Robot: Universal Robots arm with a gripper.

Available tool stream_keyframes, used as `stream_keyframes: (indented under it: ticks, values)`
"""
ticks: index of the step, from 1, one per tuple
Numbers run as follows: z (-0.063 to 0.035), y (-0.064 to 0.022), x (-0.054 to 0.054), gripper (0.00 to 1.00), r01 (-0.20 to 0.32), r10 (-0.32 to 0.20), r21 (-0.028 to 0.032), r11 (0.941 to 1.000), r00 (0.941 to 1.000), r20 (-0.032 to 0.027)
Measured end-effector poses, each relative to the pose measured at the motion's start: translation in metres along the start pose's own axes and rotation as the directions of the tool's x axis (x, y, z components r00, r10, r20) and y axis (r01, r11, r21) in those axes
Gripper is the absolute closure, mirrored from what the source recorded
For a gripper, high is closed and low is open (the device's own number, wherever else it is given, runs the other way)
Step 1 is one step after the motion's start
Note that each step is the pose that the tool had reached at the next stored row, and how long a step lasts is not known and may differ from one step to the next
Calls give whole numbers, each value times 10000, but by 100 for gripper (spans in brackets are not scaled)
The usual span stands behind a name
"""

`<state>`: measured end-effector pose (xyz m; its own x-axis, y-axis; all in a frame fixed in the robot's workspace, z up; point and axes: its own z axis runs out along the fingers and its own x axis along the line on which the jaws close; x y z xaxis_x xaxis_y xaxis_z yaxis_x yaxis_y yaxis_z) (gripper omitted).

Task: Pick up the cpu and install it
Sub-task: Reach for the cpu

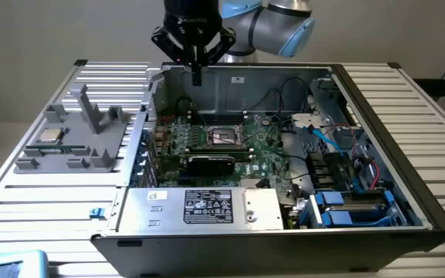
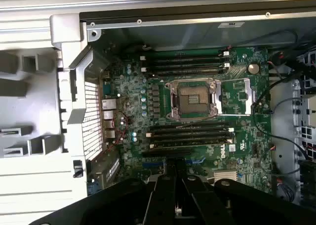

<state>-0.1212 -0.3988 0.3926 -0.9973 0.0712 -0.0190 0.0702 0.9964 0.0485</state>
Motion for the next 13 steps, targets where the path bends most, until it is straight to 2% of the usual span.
stream_keyframes:
  ticks: [13]
  values:
    - [0,0,1,88,0,0,0,10000,10000,0]
